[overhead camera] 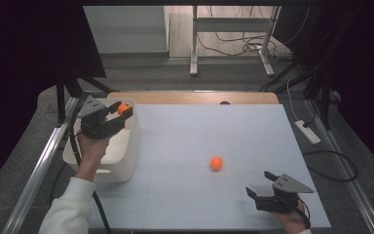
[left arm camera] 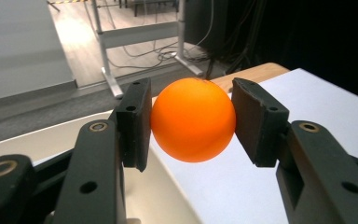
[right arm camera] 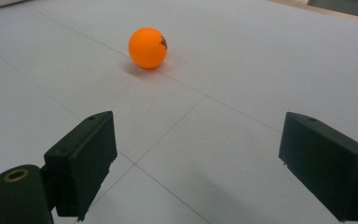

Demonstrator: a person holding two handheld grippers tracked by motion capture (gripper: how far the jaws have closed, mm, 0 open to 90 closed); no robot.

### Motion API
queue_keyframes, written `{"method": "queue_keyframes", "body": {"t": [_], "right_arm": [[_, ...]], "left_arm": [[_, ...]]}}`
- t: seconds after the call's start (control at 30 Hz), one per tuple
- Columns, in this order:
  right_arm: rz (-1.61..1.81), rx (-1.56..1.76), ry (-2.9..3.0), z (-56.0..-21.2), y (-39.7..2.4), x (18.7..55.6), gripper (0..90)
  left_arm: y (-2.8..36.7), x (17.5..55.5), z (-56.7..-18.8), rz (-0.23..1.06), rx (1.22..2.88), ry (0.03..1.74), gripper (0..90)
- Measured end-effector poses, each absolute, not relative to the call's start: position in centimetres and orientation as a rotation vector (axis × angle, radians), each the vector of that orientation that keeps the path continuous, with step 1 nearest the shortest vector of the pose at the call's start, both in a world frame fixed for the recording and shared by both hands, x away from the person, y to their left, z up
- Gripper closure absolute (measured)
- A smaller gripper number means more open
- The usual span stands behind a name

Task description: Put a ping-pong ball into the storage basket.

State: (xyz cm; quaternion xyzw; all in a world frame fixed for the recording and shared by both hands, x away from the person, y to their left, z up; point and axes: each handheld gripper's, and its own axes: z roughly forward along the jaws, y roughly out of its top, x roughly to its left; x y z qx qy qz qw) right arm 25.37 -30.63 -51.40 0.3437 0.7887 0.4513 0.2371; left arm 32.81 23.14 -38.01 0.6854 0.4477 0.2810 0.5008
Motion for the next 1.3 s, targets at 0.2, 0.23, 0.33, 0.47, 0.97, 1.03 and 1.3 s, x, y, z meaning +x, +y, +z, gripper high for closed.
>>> {"method": "queue_keyframes", "body": {"t": [0.2,0.23,0.33,0.47,0.97,1.03,1.3], "right_arm": [[1.235,0.943,2.162,-51.4,-30.6,25.4,10.7],[1.234,0.942,2.163,-51.4,-30.6,25.4,10.7],[1.237,0.943,2.164,-51.5,-30.6,25.4,10.7],[1.232,0.942,2.163,-51.4,-30.6,25.3,10.7],[1.239,0.945,2.166,-51.5,-30.6,25.4,10.7],[1.239,0.944,2.169,-51.5,-30.5,25.4,10.7],[1.236,0.944,2.169,-51.5,-30.6,25.4,10.7]], "left_arm": [[24.1,33.2,-38.4,0.682,1.653,1.123,50.4],[24.2,33.3,-38.4,0.683,1.654,1.128,50.4],[24.6,33.5,-38.6,0.684,1.656,1.145,50.4],[24.9,33.6,-38.8,0.690,1.667,1.158,50.4],[25.6,34.7,-39.5,0.681,1.686,1.230,50.3],[25.6,35.1,-39.8,0.671,1.695,1.250,50.3],[25.5,35.8,-40.3,0.662,1.733,1.297,50.4]]}}
